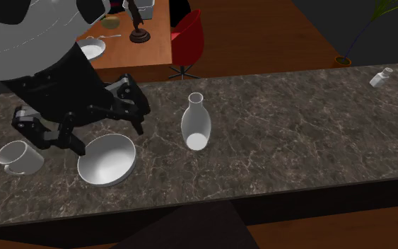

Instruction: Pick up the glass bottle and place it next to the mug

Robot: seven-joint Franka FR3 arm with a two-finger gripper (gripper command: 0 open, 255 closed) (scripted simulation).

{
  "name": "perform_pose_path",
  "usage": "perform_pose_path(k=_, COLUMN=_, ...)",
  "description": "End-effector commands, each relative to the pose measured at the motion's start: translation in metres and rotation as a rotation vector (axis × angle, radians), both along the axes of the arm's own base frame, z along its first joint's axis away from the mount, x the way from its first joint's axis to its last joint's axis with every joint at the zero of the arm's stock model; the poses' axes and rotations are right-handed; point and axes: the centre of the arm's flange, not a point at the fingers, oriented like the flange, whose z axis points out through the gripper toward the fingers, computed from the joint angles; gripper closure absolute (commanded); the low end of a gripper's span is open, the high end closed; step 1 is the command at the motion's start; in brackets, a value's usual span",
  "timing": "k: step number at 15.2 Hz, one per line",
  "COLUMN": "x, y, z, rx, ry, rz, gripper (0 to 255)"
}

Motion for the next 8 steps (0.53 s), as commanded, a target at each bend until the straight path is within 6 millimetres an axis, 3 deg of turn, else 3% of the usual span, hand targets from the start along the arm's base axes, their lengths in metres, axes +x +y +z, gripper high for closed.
perform_pose_path(k=1, x=0.000, y=0.000, z=0.000, rx=0.000, ry=0.000, rz=0.000, gripper=0)
perform_pose_path(k=8, x=0.030, y=-0.075, z=-0.045, rx=0.020, ry=-0.042, rz=0.005, gripper=0)
